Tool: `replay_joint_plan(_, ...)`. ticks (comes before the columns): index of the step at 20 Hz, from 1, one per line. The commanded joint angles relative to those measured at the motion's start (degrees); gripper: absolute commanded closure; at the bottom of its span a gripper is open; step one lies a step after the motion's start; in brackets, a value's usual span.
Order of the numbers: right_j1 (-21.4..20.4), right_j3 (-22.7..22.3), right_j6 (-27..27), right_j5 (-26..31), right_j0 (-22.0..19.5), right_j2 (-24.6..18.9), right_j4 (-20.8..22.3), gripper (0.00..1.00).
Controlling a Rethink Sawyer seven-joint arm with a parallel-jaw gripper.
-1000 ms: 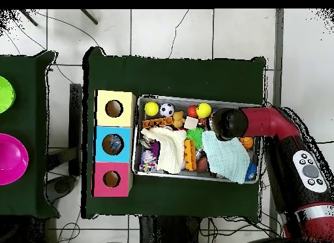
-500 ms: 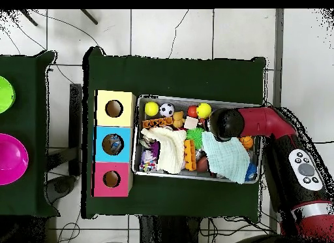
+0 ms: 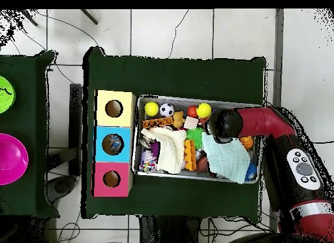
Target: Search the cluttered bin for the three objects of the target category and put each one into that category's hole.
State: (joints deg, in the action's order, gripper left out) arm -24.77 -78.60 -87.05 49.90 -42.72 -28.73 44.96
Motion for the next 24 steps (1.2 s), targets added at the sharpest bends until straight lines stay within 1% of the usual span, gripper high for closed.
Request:
replay_joint_plan(1, 2.15, 3.1, 10.74, 7.33, 1.17, 3.0, 2.49, 0.0)
replay_joint_plan(5, 2.55, 2.73, 10.49, 6.32, 0.96, 3.32, 2.54, 0.0)
replay_joint_plan(11, 4.1, 3.63, 10.52, 5.8, 0.88, 3.31, 2.16, 0.0)
replay_joint_plan(12, 4.16, 3.83, 10.66, 5.99, 1.02, 3.48, 2.0, 1.0)
replay_joint_plan(14, 4.53, 4.12, 11.07, 7.19, 0.98, 3.45, 1.52, 1.0)
replay_joint_plan(17, 6.1, 4.45, 9.92, 4.19, 0.7, 3.12, 1.83, 1.0)
replay_joint_plan(24, 5.43, 4.4, 9.93, 4.88, 0.98, 3.35, 1.61, 1.0)
